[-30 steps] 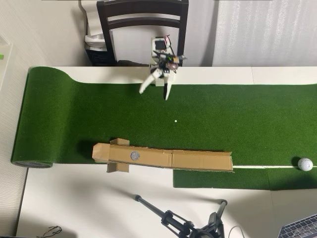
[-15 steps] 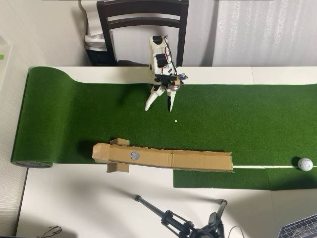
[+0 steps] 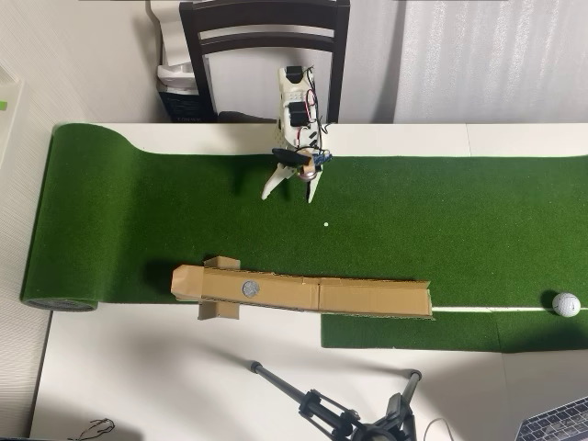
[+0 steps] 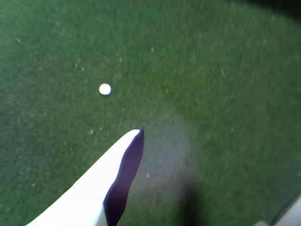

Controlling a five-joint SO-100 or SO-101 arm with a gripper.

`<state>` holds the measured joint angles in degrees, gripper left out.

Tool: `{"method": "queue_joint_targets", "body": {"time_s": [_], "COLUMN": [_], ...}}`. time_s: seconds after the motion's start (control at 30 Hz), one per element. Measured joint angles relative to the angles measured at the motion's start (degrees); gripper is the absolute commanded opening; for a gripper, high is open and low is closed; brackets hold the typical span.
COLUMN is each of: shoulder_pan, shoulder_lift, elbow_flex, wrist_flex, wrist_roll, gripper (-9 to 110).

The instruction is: Pick up the golf ball and place it on the gray mark at the back.

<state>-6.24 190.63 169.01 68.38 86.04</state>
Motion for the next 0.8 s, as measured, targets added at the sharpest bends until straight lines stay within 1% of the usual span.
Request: {"method": "queue_joint_targets", "body": {"time_s": [0.17, 0.37, 0.6, 0.8], "shoulder_pan": [0.00, 0.00, -0.26, -1.41], "shoulder_lift": [0.00, 0.00, 0.00, 0.00], "elbow_flex": [3.25, 4.13, 5.19, 5.19], "wrist_flex": [2.11, 2.20, 5.36, 5.71], "wrist_roll": [2.64, 3.16, 5.98, 6.33], "gripper": [54, 41, 40, 40]}}
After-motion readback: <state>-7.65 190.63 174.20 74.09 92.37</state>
